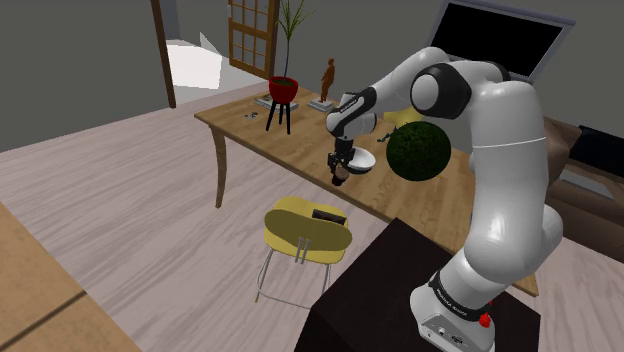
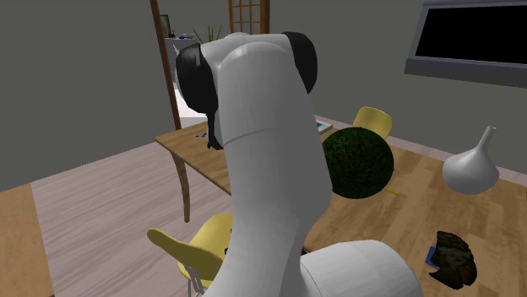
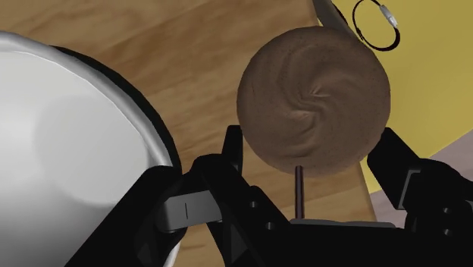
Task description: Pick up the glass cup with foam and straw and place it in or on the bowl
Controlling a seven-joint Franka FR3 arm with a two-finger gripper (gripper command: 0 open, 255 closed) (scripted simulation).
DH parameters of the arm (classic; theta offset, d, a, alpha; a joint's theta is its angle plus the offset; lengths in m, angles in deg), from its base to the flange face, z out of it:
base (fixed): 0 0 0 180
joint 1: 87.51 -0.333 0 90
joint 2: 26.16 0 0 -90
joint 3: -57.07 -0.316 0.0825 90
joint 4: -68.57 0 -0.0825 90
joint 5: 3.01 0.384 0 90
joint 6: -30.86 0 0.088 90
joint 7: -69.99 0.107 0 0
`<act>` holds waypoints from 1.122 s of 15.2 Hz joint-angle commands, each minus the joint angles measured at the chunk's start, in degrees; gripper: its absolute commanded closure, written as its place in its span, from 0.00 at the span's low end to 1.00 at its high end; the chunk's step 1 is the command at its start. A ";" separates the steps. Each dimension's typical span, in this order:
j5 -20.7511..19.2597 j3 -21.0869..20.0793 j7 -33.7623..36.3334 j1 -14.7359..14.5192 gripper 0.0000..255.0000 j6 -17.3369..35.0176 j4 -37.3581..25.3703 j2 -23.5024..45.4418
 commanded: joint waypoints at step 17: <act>-1.92 1.41 0.77 -1.06 1.00 -9.57 -0.41 -9.24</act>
